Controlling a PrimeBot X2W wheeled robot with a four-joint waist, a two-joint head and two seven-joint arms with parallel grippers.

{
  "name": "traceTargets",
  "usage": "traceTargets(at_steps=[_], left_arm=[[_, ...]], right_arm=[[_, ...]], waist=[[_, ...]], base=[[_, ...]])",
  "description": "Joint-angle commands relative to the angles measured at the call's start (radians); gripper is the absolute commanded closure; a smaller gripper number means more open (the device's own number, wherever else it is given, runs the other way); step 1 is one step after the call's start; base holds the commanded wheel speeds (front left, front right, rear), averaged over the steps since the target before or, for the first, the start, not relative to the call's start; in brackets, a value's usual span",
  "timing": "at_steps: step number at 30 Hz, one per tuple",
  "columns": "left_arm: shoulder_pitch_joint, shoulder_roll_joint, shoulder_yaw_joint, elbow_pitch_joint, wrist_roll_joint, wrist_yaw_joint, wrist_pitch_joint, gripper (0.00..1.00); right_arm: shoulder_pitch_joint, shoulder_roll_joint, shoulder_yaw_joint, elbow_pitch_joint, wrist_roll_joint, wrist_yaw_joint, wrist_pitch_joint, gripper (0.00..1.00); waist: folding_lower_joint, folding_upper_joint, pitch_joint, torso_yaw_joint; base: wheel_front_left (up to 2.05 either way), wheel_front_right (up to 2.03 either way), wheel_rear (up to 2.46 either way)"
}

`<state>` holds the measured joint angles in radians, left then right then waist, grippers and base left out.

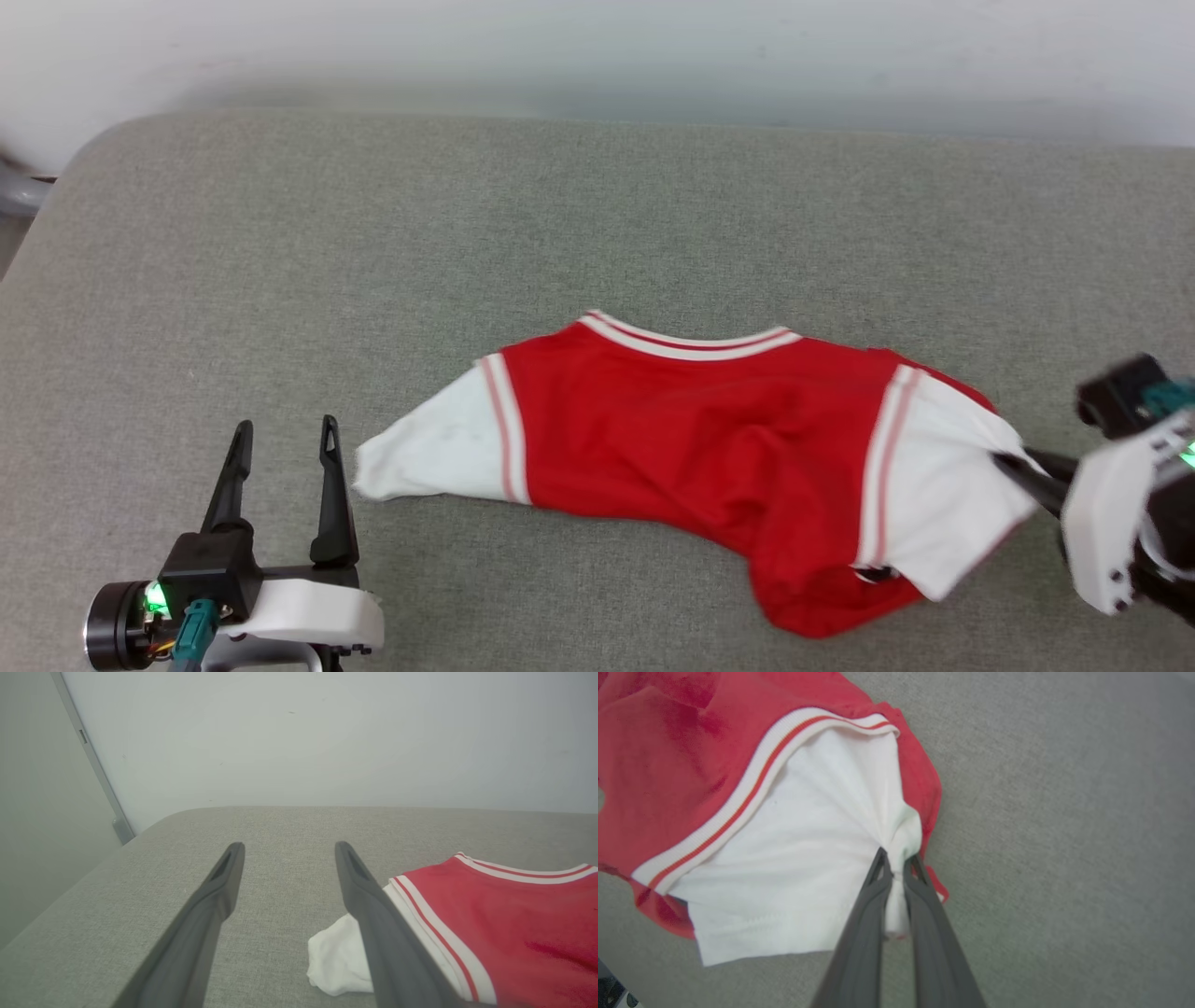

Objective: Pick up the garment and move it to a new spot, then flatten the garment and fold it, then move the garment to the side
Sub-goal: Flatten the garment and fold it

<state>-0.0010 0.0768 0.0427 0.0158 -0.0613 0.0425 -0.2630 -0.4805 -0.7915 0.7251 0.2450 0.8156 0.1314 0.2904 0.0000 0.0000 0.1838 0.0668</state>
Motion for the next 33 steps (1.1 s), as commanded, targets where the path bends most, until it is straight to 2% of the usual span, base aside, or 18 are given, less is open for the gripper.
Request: traceTargets(at_steps=[1,7,12,16,17,18,25,29,33], left_arm=[[0.014,-0.006,0.004,0.002,0.005,-0.008,-0.003,0.00],[0.020,-0.009,0.010,0.011,0.008,-0.016,-0.003,0.00],[0.023,-0.011,0.014,0.022,0.013,-0.025,-0.003,0.00],[0.033,-0.012,0.022,0.029,0.014,-0.030,-0.003,0.00],[0.034,-0.013,0.024,0.030,0.015,-0.030,-0.003,0.00],[0.036,-0.013,0.027,0.031,0.015,-0.031,-0.003,0.00],[0.042,-0.013,0.028,0.036,0.023,-0.037,-0.003,0.00],[0.047,-0.015,0.031,0.033,0.024,-0.041,-0.003,0.00],[0.049,-0.016,0.034,0.029,0.027,-0.039,-0.003,0.00]], right_arm=[[0.063,-0.014,-0.040,0.030,0.015,-0.001,-0.010,1.00],[0.230,-0.019,-0.153,0.153,0.052,-0.002,-0.017,1.00],[0.335,-0.005,-0.196,0.278,0.041,-0.003,-0.008,1.00],[0.357,0.034,-0.230,0.282,0.052,-0.002,-0.039,1.00],[0.351,0.036,-0.243,0.273,0.041,-0.002,-0.055,0.47],[0.345,0.039,-0.258,0.264,0.031,-0.002,-0.075,0.00],[0.332,0.039,-0.377,0.160,-0.011,-0.001,-0.144,0.00],[0.345,0.042,-0.481,0.046,-0.053,-0.001,-0.152,0.00],[0.340,0.065,-0.574,-0.089,-0.113,-0.001,-0.114,0.00]], waist=[[0.0000,0.0000,-0.007,-0.006],[0.0000,0.0000,-0.013,-0.005],[0.0000,0.0000,-0.022,-0.001],[0.0000,0.0000,-0.036,-0.004],[0.0000,0.0000,-0.039,-0.006],[0.0000,0.0000,-0.044,-0.009],[0.0000,0.0000,-0.063,-0.013],[0.0000,0.0000,-0.071,-0.014],[0.0000,0.0000,-0.072,-0.014]], base=[[0.00,0.00,0.00],[0.00,0.00,0.00],[0.00,0.00,0.00],[0.00,0.00,0.00],[0.00,0.00,0.00],[0.00,0.00,0.00],[0.00,0.00,0.00],[0.00,0.00,0.00],[0.00,0.00,0.00]])
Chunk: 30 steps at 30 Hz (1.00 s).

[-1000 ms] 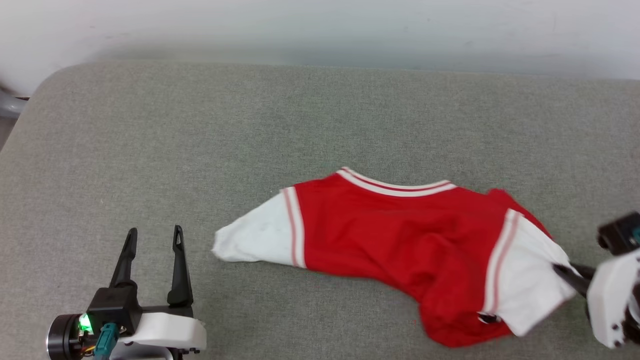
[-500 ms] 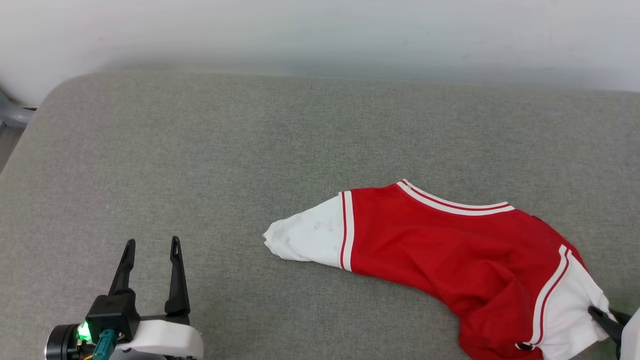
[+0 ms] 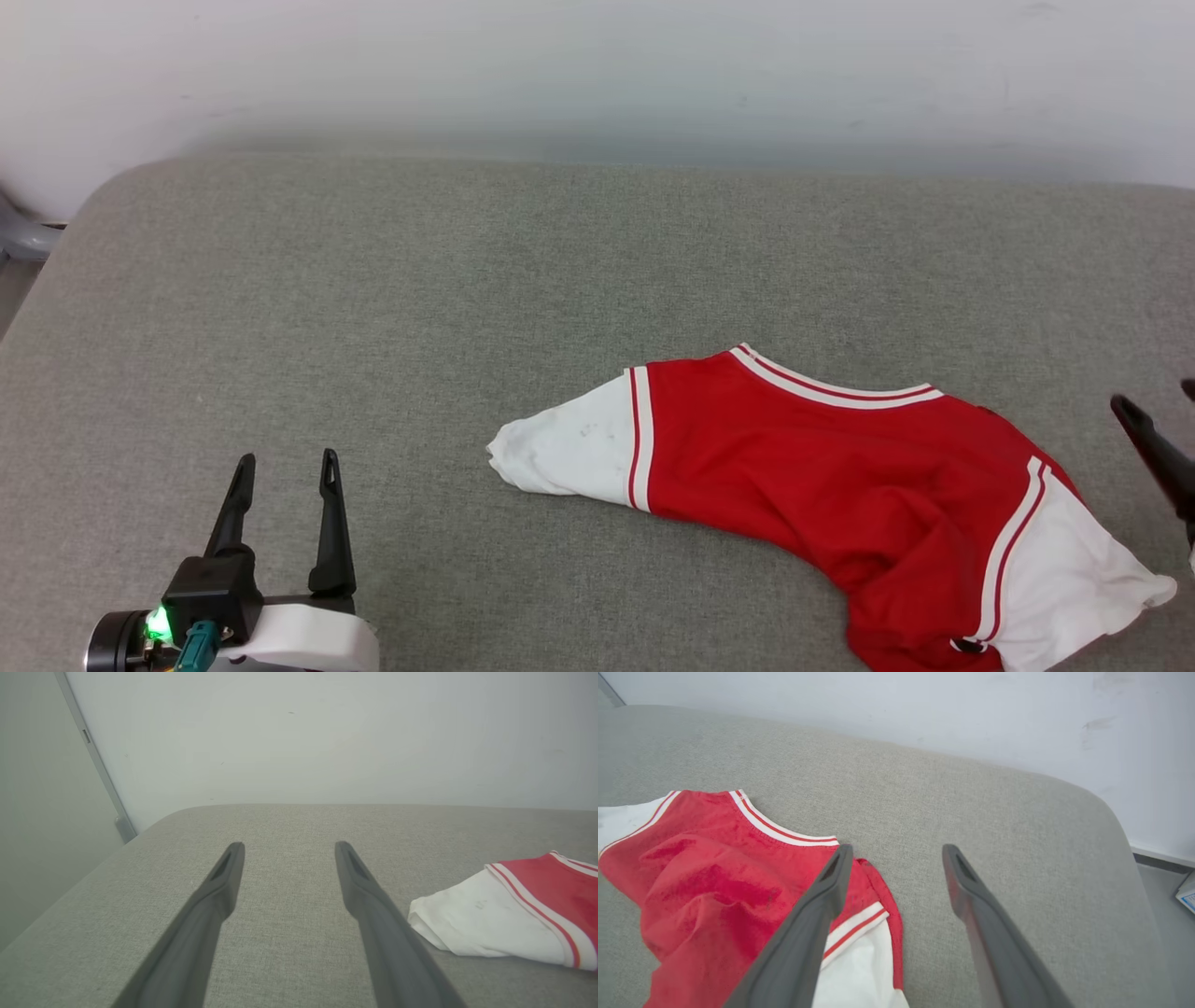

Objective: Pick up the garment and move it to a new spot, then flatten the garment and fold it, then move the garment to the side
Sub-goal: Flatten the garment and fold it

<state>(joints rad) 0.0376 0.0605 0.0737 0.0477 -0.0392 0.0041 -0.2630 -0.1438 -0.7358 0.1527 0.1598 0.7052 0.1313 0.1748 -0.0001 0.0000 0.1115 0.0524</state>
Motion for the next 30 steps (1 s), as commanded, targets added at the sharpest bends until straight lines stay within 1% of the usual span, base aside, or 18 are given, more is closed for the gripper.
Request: traceTargets(at_steps=[1,3,5,7,9,14,18,22,26,30], left_arm=[[0.010,0.000,0.003,-0.004,0.005,-0.001,-0.003,0.00],[0.005,-0.001,0.003,-0.006,0.005,-0.002,-0.003,0.00],[-0.006,-0.001,0.000,-0.010,0.007,-0.003,-0.003,0.00],[-0.018,-0.002,-0.002,-0.014,0.009,-0.005,-0.003,0.00],[-0.030,-0.002,-0.009,-0.017,0.010,-0.007,-0.003,0.00],[-0.065,-0.004,-0.023,-0.021,0.009,-0.012,-0.003,0.00],[-0.090,-0.007,-0.036,-0.024,0.000,-0.010,-0.003,0.00],[-0.112,-0.008,-0.048,-0.027,-0.008,-0.006,-0.003,0.00],[-0.133,-0.009,-0.054,-0.029,-0.014,-0.005,-0.003,0.00],[-0.144,-0.010,-0.058,-0.028,-0.016,0.000,-0.003,0.00]], right_arm=[[-0.006,0.015,-0.019,-0.039,-0.016,-0.001,0.020,0.00],[-0.035,0.028,-0.044,-0.104,-0.034,-0.001,0.065,0.00],[-0.065,0.026,-0.041,-0.156,-0.056,-0.001,0.123,0.00],[-0.104,0.026,-0.011,-0.190,-0.057,-0.001,0.198,0.00],[-0.154,0.005,0.029,-0.206,-0.065,-0.001,0.279,0.00],[-0.270,-0.024,0.158,-0.171,-0.031,-0.001,0.522,0.00],[-0.348,-0.036,0.241,-0.117,-0.011,-0.001,0.662,0.00],[-0.405,-0.035,0.310,-0.041,-0.022,-0.001,0.723,0.00],[-0.431,-0.023,0.369,0.045,-0.020,-0.001,0.740,0.00],[-0.422,-0.006,0.448,0.108,-0.009,-0.001,0.730,0.00]], waist=[[0.0001,0.0000,0.002,0.001],[0.0001,0.0000,0.008,0.002],[0.0001,0.0000,0.018,0.008],[0.0001,0.0000,0.030,0.012],[0.0001,0.0000,0.048,0.022],[0.0001,0.0000,0.099,0.051],[0.0001,0.0000,0.141,0.075],[0.0001,0.0000,0.182,0.098],[0.0001,0.0000,0.217,0.118],[0.0001,0.0000,0.239,0.124]], base=[[0.00,0.00,0.00],[0.00,0.00,0.00],[0.00,0.00,0.00],[0.00,0.00,0.00],[0.00,0.00,0.00],[0.00,0.00,0.00],[0.00,0.00,0.00],[0.00,0.00,0.00],[0.00,0.00,0.00],[0.00,0.00,0.00]])
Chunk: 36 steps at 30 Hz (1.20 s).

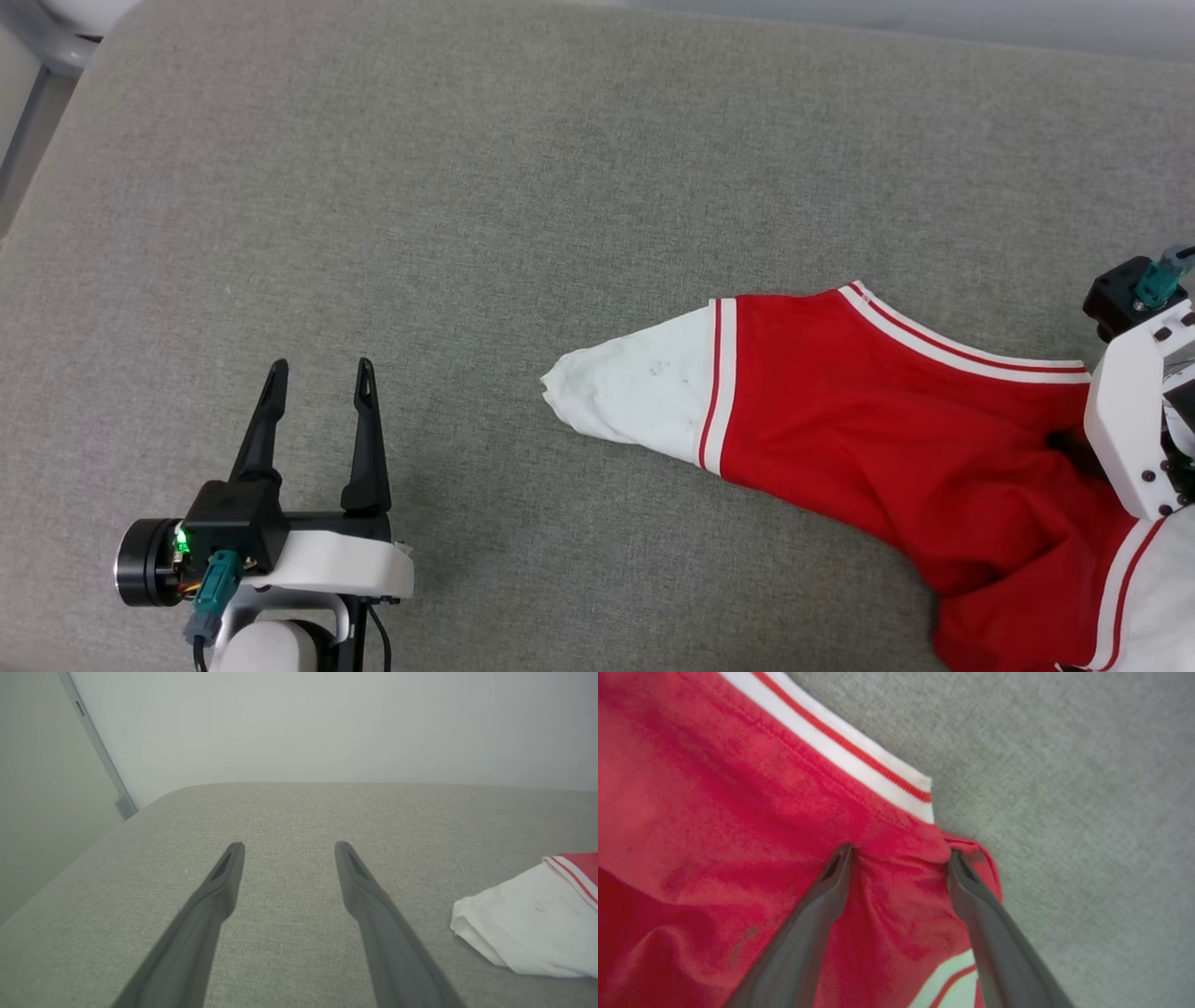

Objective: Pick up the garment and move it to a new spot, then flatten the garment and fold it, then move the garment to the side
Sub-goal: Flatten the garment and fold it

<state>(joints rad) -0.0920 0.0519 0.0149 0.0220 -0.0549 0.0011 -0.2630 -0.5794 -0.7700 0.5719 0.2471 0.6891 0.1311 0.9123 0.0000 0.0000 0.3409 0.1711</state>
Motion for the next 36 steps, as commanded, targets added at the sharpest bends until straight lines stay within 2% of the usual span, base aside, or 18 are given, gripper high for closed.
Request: traceTargets(at_steps=[1,5,6,7,15,21,25,31,36], left_arm=[[-0.017,-0.001,0.001,-0.001,-0.001,0.003,-0.003,0.00],[-0.018,-0.002,0.005,0.007,-0.003,0.004,-0.003,0.00],[-0.017,-0.002,0.007,0.009,-0.003,0.004,-0.003,0.00],[-0.016,-0.002,0.010,0.012,-0.002,0.004,-0.003,0.00],[0.025,-0.002,0.021,0.021,0.007,0.001,-0.003,0.00],[0.065,-0.002,0.034,0.017,0.013,0.003,-0.003,0.00],[0.077,-0.002,0.035,0.011,0.013,0.005,-0.003,0.00],[0.076,-0.002,0.024,0.005,0.003,0.006,-0.003,0.00],[0.053,-0.002,0.016,-0.001,-0.004,0.007,-0.003,0.00]], right_arm=[[0.019,0.031,0.044,0.034,0.013,-0.001,-0.013,0.00],[0.017,0.048,0.081,0.069,0.042,-0.001,-0.069,0.00],[0.011,0.050,0.085,0.071,0.044,-0.001,-0.094,0.64],[0.005,0.051,0.089,0.072,0.047,-0.001,-0.120,1.00],[0.002,-0.001,0.053,0.027,0.042,-0.001,-0.362,1.00],[0.050,-0.048,-0.021,-0.051,0.028,-0.001,-0.454,1.00],[0.088,-0.072,-0.089,-0.114,0.012,-0.001,-0.458,1.00],[0.113,-0.068,-0.175,-0.173,-0.016,-0.001,-0.424,1.00],[0.055,-0.060,-0.194,-0.186,-0.044,-0.001,-0.378,1.00]], waist=[[0.0000,0.0000,0.012,0.005],[0.0000,0.0000,0.011,-0.004],[0.0000,0.0000,0.007,-0.008],[0.0000,0.0000,0.001,-0.013],[0.0000,0.0000,-0.077,-0.052],[0.0000,0.0000,-0.130,-0.084],[0.0000,0.0000,-0.143,-0.093],[0.0000,0.0000,-0.138,-0.088],[0.0000,0.0000,-0.103,-0.067]], base=[[0.00,0.00,0.00],[0.00,0.00,0.00],[0.00,0.00,0.00],[0.00,0.00,0.00],[0.00,0.00,0.00],[0.00,0.00,0.00],[0.00,0.00,0.00],[0.00,0.00,0.00],[0.00,0.00,0.00]])
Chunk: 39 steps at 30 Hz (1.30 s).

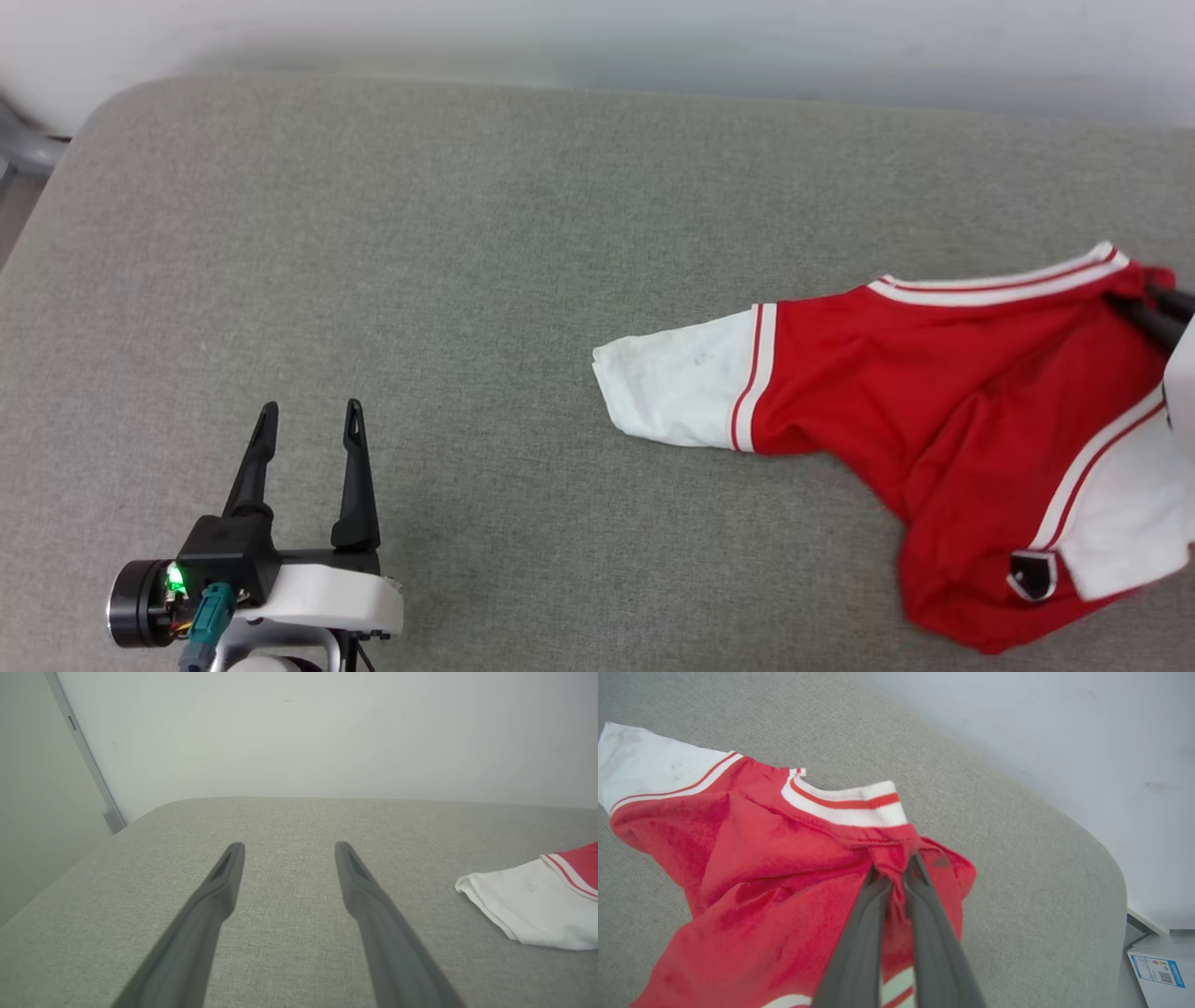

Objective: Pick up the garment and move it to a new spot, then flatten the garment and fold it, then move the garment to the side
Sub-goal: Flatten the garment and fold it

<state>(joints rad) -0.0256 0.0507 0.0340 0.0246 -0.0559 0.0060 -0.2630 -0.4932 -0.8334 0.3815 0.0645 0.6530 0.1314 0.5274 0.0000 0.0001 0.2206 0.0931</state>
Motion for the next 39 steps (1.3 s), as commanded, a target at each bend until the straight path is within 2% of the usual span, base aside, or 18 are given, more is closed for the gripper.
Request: traceTargets(at_steps=[1,5,10,16,17,18,23,24,25,30,31,35,39], left_arm=[[-0.019,-0.001,-0.007,-0.005,-0.004,0.001,-0.003,0.00],[-0.034,-0.001,-0.013,-0.006,-0.011,0.002,-0.003,0.00],[-0.064,-0.001,-0.027,-0.005,-0.019,0.005,-0.003,0.00],[-0.093,-0.001,-0.036,-0.008,-0.026,0.012,-0.003,0.00],[-0.107,-0.001,-0.040,-0.007,-0.030,0.013,-0.003,0.00],[-0.108,-0.001,-0.041,-0.006,-0.031,0.014,-0.003,0.00],[-0.105,-0.001,-0.032,0.000,-0.029,0.019,-0.003,0.00],[-0.100,-0.001,-0.030,0.002,-0.027,0.019,-0.003,0.00],[-0.096,-0.001,-0.028,0.005,-0.025,0.020,-0.003,0.00],[-0.075,-0.001,-0.017,0.010,-0.016,0.017,-0.003,0.00],[-0.053,-0.001,-0.009,0.011,-0.008,0.015,-0.003,0.00],[-0.024,-0.001,-0.002,0.011,0.005,0.015,-0.003,0.00],[0.006,-0.001,0.008,0.009,0.011,0.011,-0.003,0.00]], right_arm=[[-0.051,0.003,0.002,0.002,-0.018,-0.001,0.015,1.00],[-0.124,0.014,0.031,0.031,-0.054,-0.001,0.027,1.00],[-0.255,0.057,0.107,0.146,-0.105,-0.001,0.006,1.00],[-0.337,0.116,0.208,0.372,-0.112,-0.001,0.010,1.00],[-0.346,0.134,0.242,0.491,-0.105,-0.001,0.026,1.00],[-0.347,0.139,0.246,0.532,-0.099,-0.001,0.031,1.00],[-0.345,0.165,0.242,0.645,-0.043,-0.002,-0.034,1.00],[-0.349,0.167,0.237,0.650,-0.035,-0.002,-0.064,0.88],[-0.351,0.165,0.233,0.651,-0.029,-0.002,-0.098,0.00],[-0.314,0.148,0.223,0.610,0.015,-0.001,-0.262,0.00],[-0.266,0.135,0.198,0.569,0.026,-0.001,-0.370,0.00],[-0.170,0.127,0.136,0.511,0.017,-0.001,-0.484,0.00],[-0.032,0.157,0.007,0.457,-0.008,-0.001,-0.580,0.00]], waist=[[0.0000,-0.0001,0.027,0.017],[0.0000,-0.0001,0.058,0.032],[0.0000,-0.0001,0.106,0.056],[0.0000,-0.0001,0.150,0.075],[0.0000,-0.0001,0.164,0.080],[0.0000,-0.0001,0.167,0.081],[0.0000,-0.0001,0.162,0.074],[0.0000,-0.0001,0.157,0.070],[0.0000,-0.0001,0.148,0.066],[0.0000,-0.0001,0.092,0.037],[0.0000,-0.0001,0.053,0.014],[0.0000,-0.0001,0.006,-0.012],[0.0000,-0.0001,-0.034,-0.026]], base=[[0.00,0.00,0.00],[0.00,0.00,0.00],[0.00,0.00,0.00],[0.00,0.00,0.00],[0.00,0.00,0.00],[0.00,0.00,0.00],[0.00,0.00,0.00],[0.00,0.00,0.00],[0.00,0.00,0.00],[0.00,0.00,0.00],[0.00,0.00,0.00],[0.00,0.00,0.00],[0.00,0.00,0.00]])
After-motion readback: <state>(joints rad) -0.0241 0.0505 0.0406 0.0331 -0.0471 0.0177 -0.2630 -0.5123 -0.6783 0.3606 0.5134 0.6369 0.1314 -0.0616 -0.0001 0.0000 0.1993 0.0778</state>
